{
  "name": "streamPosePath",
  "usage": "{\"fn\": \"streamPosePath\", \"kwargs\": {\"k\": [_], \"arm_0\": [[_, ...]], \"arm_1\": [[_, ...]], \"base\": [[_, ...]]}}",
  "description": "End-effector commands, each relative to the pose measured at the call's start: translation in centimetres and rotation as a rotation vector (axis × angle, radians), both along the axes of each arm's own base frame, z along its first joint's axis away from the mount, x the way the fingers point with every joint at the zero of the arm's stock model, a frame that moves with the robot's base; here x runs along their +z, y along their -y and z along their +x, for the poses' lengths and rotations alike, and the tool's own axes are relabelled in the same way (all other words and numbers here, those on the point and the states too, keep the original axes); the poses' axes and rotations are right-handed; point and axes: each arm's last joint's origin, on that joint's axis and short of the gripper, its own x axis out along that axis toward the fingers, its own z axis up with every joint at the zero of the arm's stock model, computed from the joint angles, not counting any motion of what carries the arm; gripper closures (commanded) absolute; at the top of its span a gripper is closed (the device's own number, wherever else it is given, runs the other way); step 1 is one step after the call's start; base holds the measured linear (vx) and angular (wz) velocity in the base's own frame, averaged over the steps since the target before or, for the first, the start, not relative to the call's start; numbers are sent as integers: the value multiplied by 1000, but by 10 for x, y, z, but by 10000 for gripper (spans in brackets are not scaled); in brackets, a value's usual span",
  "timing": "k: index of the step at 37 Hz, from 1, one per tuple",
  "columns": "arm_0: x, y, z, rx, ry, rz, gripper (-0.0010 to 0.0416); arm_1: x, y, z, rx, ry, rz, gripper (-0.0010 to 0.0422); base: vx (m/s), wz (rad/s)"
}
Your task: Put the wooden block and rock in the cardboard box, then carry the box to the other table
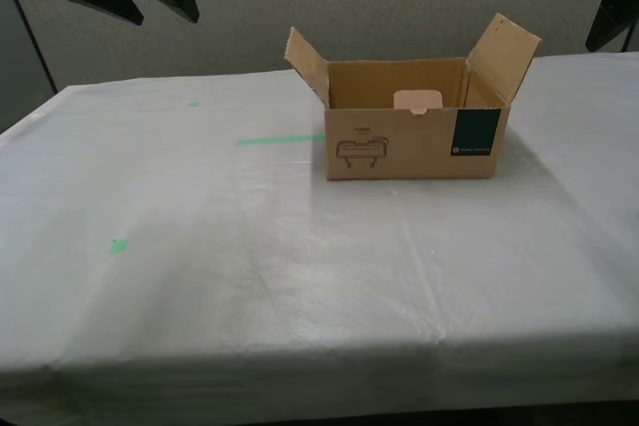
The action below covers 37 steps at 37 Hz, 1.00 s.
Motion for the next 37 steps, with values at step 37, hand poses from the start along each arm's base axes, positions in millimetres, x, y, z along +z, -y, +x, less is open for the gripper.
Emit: {"fn": "streamPosePath", "kwargs": {"k": [37], "arm_0": [[0,0,0,0,2,-1,17]], "arm_1": [[0,0,0,3,3,1,117]], "base": [[0,0]]}}
